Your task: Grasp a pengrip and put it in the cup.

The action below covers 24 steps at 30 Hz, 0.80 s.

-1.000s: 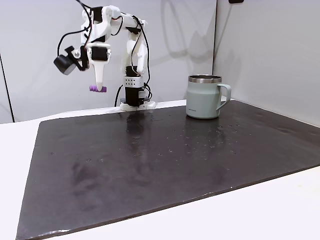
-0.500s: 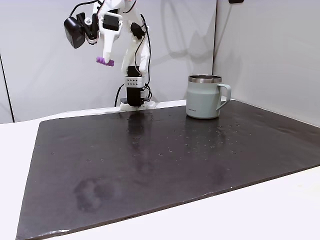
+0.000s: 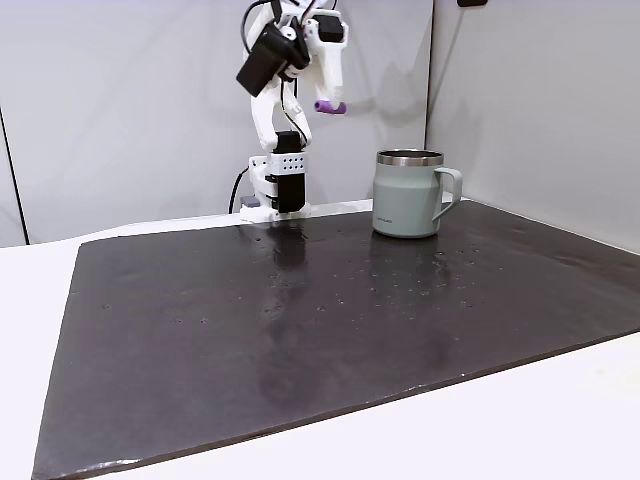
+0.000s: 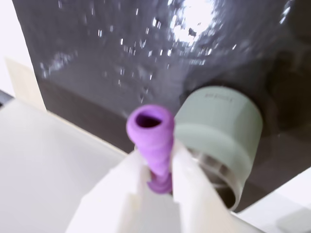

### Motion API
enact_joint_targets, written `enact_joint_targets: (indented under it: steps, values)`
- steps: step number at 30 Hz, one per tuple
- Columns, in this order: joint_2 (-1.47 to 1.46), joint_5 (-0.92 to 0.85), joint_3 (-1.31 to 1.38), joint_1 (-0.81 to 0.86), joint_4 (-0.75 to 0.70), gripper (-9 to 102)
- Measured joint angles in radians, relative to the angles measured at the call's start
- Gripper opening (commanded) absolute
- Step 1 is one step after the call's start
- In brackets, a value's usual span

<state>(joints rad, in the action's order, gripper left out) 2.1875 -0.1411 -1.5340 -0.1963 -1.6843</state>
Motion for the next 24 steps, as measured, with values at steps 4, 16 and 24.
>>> enact_joint_targets:
  steps: [4,16,24]
  values:
    - [-0.069,0.046,0.043,-0.184,0.000,0]
    - [-0.241,0.055,0.072,-0.609,0.000,0]
    - [-0.245,0.040,0.072,-0.646,0.000,23]
